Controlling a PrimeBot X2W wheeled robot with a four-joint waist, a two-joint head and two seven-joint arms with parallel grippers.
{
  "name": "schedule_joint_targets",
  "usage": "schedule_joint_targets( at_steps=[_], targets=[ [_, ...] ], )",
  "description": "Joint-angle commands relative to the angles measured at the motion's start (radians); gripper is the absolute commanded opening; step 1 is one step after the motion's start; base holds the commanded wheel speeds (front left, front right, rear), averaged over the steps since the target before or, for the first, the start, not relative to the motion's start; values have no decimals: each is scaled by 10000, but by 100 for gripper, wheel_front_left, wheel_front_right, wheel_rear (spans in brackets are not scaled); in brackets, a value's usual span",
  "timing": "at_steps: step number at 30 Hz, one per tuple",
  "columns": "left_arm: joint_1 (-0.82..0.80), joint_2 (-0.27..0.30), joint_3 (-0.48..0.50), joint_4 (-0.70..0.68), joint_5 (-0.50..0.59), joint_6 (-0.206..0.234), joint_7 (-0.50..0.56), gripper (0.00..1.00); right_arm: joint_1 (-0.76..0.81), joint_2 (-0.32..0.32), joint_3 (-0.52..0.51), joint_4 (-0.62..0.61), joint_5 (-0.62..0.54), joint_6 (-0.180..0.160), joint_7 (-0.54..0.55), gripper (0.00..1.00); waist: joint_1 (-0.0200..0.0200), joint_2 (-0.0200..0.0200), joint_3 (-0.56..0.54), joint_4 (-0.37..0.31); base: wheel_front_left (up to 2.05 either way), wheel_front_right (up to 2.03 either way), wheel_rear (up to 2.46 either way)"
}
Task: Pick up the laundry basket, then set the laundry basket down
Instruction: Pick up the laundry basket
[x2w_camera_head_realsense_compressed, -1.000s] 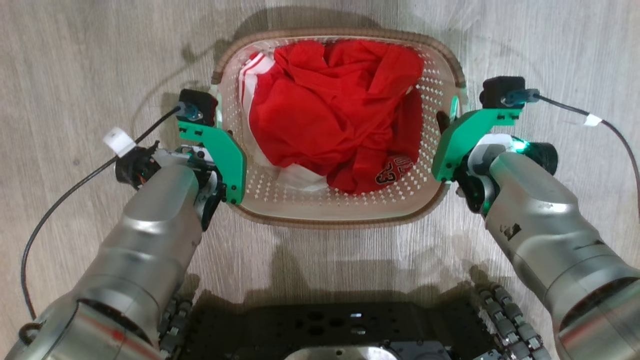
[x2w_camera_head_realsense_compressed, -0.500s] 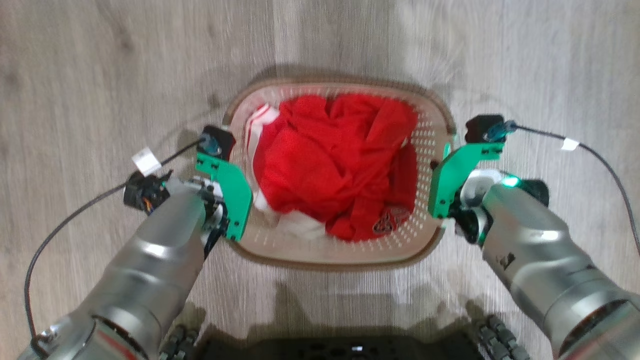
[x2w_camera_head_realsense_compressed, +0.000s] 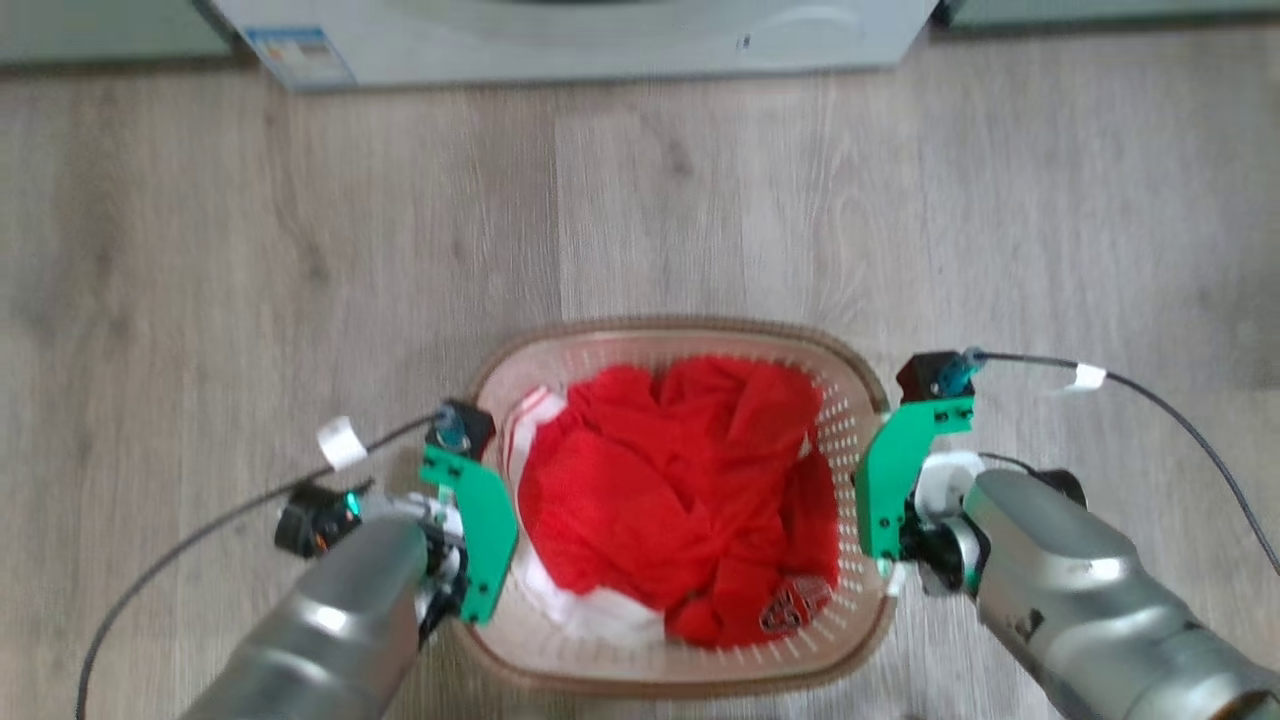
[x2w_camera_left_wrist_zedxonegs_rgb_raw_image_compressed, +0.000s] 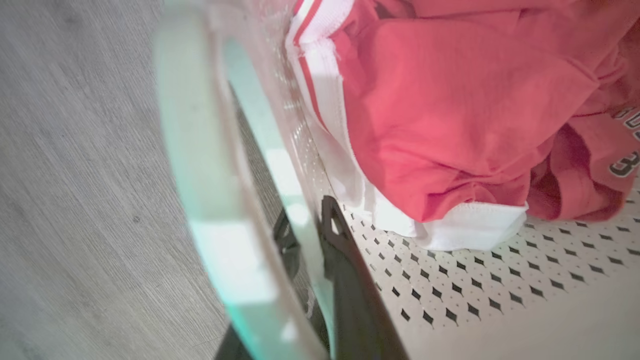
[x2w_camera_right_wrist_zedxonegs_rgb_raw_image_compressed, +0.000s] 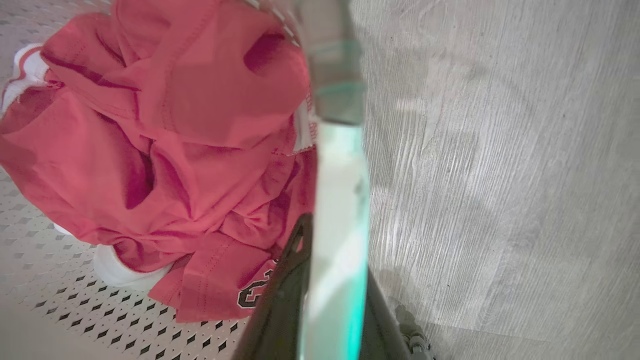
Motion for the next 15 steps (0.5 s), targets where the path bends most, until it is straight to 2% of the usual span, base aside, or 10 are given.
schedule_joint_targets(
  at_steps=[1, 7, 15],
  targets=[
    [128, -34, -162, -321, 112, -187, 36, 0, 22, 297, 167, -609, 15, 96, -53, 0, 1, -1, -645, -47, 0, 0, 0],
    [740, 176, -539, -967, -245, -189, 333, 0, 314, -45, 194, -1208, -92, 96, 192, 0, 1, -1, -1482, 40, 0, 0, 0],
    [1316, 516, -822, -1576, -456, -190, 694, 0, 1162, -82, -312, -1663, 85, 96, 460, 0, 1, -1, -2364, 305, 0, 0, 0]
  ],
)
